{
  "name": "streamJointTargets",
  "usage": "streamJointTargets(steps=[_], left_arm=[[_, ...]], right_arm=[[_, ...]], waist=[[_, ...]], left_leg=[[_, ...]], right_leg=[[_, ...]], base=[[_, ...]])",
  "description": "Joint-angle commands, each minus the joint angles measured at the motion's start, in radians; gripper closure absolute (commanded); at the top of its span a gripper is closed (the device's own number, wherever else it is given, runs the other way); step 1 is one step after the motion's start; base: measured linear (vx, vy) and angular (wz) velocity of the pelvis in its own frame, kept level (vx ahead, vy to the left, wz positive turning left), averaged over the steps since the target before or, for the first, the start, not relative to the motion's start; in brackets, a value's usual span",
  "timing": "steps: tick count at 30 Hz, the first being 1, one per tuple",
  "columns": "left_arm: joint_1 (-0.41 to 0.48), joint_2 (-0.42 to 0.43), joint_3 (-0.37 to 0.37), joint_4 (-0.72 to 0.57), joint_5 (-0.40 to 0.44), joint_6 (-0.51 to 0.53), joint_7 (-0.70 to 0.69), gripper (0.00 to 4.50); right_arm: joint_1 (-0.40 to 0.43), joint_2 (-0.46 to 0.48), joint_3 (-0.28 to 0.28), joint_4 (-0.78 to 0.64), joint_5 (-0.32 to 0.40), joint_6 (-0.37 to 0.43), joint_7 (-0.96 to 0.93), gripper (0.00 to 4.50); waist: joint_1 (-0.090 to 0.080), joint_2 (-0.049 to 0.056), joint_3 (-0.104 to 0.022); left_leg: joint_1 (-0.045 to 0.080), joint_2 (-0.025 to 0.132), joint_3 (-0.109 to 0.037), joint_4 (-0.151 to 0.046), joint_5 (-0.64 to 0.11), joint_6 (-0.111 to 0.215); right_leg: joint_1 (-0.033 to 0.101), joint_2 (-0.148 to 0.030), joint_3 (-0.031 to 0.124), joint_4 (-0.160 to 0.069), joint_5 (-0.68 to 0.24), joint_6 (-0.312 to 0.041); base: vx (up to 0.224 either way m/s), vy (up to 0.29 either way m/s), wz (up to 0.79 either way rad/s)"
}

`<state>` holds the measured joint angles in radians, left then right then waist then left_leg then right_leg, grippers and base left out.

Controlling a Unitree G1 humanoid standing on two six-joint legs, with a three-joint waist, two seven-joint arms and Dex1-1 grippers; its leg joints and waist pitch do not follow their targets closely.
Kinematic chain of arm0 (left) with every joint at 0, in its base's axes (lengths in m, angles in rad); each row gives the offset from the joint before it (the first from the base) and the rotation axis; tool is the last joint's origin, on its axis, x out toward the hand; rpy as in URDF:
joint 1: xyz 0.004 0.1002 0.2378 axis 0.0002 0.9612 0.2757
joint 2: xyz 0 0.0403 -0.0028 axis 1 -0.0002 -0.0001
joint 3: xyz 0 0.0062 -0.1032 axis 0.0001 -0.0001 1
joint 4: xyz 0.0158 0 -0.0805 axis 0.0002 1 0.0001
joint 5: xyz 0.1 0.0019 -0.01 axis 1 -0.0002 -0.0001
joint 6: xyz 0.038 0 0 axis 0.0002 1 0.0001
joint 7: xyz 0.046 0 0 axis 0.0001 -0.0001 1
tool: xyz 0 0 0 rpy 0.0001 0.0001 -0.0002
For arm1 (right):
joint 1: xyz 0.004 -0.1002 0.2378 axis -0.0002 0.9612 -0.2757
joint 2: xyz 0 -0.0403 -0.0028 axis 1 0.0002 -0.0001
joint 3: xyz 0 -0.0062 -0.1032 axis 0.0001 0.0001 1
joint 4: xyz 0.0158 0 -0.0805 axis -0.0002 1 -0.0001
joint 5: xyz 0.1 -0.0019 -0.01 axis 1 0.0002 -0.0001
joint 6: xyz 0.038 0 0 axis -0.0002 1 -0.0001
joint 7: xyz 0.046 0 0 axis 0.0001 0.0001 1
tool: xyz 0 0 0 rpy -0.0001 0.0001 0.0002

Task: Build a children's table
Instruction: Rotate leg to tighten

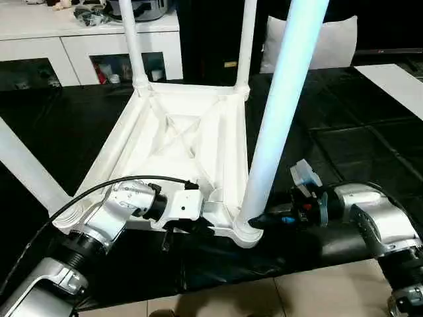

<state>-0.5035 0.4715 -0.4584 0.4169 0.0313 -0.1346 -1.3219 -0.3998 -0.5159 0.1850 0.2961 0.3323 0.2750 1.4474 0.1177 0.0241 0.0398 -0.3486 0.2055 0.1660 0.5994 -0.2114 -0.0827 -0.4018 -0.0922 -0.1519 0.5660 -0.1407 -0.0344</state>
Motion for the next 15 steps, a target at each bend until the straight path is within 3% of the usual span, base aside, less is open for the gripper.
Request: streamJointTargets(steps=[1, 4, 9, 10, 12, 14, 15], left_arm=[[-0.009, -0.015, -0.051, -0.014, 0.007, -0.036, -0.055, 4.50], [-0.003, -0.020, -0.039, -0.011, -0.007, -0.028, -0.059, 4.50], [0.011, -0.038, -0.001, -0.055, -0.019, 0.098, 0.016, 4.50], [0.015, -0.066, 0.022, -0.078, -0.035, 0.168, 0.065, 4.50], [0.016, -0.093, 0.038, -0.092, -0.041, 0.215, 0.113, 4.50], [0.017, -0.140, 0.052, -0.102, -0.035, 0.259, 0.192, 4.50], [0.017, -0.168, 0.060, -0.106, -0.028, 0.278, 0.239, 4.50]], right_arm=[[-0.018, -0.002, 0.011, 0.002, 0.014, 0.011, 0.019, 2.56], [-0.013, 0.000, 0.009, -0.005, 0.025, 0.025, 0.031, 2.60], [0.021, 0.043, -0.031, -0.063, 0.063, 0.084, -0.058, 2.61], [0.033, 0.083, -0.041, -0.089, 0.049, 0.101, -0.160, 2.61], [0.039, 0.120, -0.049, -0.100, 0.027, 0.103, -0.248, 2.61], [0.033, 0.192, -0.073, -0.087, -0.008, 0.115, -0.409, 2.61], [0.026, 0.233, -0.090, -0.075, -0.023, 0.123, -0.495, 2.61]], waist=[[-0.002, -0.017, -0.066], [-0.002, -0.017, -0.067], [-0.003, -0.016, -0.065], [-0.005, -0.016, -0.062], [-0.011, -0.016, -0.058], [-0.027, -0.015, -0.052], [-0.042, -0.015, -0.048]], left_leg=[[0.000, 0.034, 0.000, -0.068, -0.125, 0.075], [-0.001, 0.035, 0.000, -0.068, -0.116, 0.077], [-0.002, 0.033, 0.001, -0.068, -0.122, 0.072], [-0.002, 0.031, 0.002, -0.069, -0.127, 0.066], [0.001, 0.027, 0.002, -0.070, -0.154, 0.049], [0.004, 0.014, 0.000, -0.066, -0.198, 0.027], [0.000, 0.009, -0.003, -0.063, -0.225, 0.016]], right_leg=[[0.059, -0.068, 0.062, -0.062, -0.384, -0.103], [0.059, -0.068, 0.062, -0.060, -0.370, -0.107], [0.059, -0.067, 0.062, -0.062, -0.386, -0.105], [0.058, -0.067, 0.062, -0.066, -0.409, -0.094], [0.054, -0.067, 0.058, -0.076, -0.469, -0.076], [0.051, -0.063, 0.043, -0.096, -0.585, -0.024], [0.052, -0.061, 0.030, -0.106, -0.633, 0.009]], base=[[0.000, 0.000, 0.00], [0.000, 0.000, 0.00], [0.000, 0.000, 0.00], [0.000, 0.000, 0.00], [0.000, 0.000, 0.00], [0.000, 0.000, 0.00], [0.000, 0.000, 0.00]])
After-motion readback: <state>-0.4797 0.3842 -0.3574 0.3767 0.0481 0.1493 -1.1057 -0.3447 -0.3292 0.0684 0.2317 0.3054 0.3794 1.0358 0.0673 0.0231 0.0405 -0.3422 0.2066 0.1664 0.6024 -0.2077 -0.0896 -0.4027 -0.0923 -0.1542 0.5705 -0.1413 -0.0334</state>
